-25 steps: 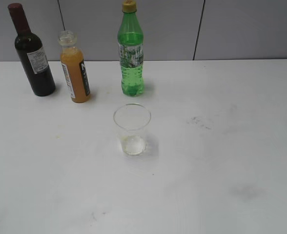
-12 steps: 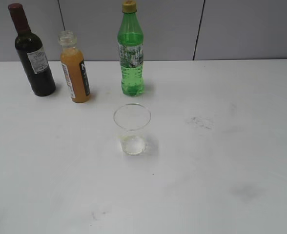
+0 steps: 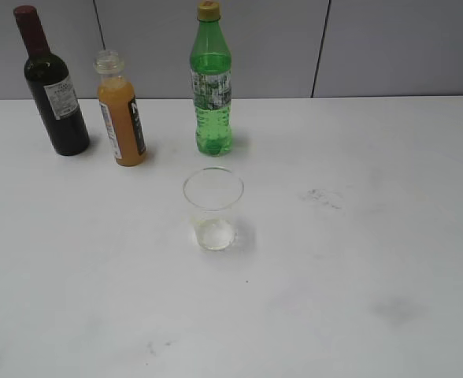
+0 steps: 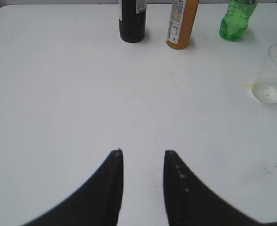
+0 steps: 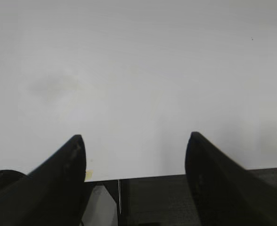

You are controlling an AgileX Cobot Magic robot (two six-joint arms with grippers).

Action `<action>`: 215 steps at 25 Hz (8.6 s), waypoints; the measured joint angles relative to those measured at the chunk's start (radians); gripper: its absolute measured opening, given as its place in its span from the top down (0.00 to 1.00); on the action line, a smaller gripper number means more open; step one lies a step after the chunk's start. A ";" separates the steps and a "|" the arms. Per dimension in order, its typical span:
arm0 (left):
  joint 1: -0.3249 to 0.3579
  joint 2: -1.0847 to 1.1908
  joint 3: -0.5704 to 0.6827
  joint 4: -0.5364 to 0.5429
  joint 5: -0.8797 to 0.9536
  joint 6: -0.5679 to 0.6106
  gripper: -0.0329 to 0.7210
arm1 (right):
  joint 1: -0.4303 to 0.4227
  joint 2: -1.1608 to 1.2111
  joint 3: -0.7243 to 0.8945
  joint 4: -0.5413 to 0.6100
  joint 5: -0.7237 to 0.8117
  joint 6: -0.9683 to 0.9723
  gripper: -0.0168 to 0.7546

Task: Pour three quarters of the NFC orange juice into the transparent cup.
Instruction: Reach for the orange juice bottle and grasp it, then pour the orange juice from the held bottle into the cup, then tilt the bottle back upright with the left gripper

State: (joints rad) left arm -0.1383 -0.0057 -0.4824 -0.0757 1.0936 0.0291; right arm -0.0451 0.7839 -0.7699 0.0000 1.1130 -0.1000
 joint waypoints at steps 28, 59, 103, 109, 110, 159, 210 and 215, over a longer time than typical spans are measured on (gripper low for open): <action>0.000 0.000 0.000 0.000 0.000 0.000 0.64 | 0.000 -0.789 0.266 0.063 -0.069 -0.008 0.32; 0.000 0.000 0.000 -0.026 -0.004 0.000 0.56 | 0.000 -0.789 0.266 0.065 -0.069 -0.008 0.32; 0.000 0.467 -0.012 0.065 -0.595 0.117 0.17 | 0.000 -0.789 0.266 0.065 -0.069 -0.008 0.32; 0.000 0.662 -0.012 0.054 -0.870 0.118 0.17 | 0.000 -0.789 0.266 0.065 -0.069 -0.008 0.32; 0.000 0.700 -0.012 0.053 -0.915 0.118 0.17 | 0.000 -0.789 0.266 0.065 -0.069 -0.008 0.32; -0.080 2.224 -0.361 0.303 -2.255 -0.050 0.17 | 0.000 -0.789 0.266 0.065 -0.069 -0.007 0.32; -0.255 1.823 -0.102 -0.074 -1.921 0.312 0.33 | 0.000 -0.789 0.266 0.068 -0.070 -0.001 0.32; -0.367 1.811 -0.097 -0.330 -1.888 0.517 0.33 | 0.000 -0.789 0.266 0.070 -0.070 -0.001 0.32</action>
State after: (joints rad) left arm -0.5056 1.8054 -0.5790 -0.4053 -0.7947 0.5457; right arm -0.0451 -0.0055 -0.5041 0.0696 1.0427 -0.1014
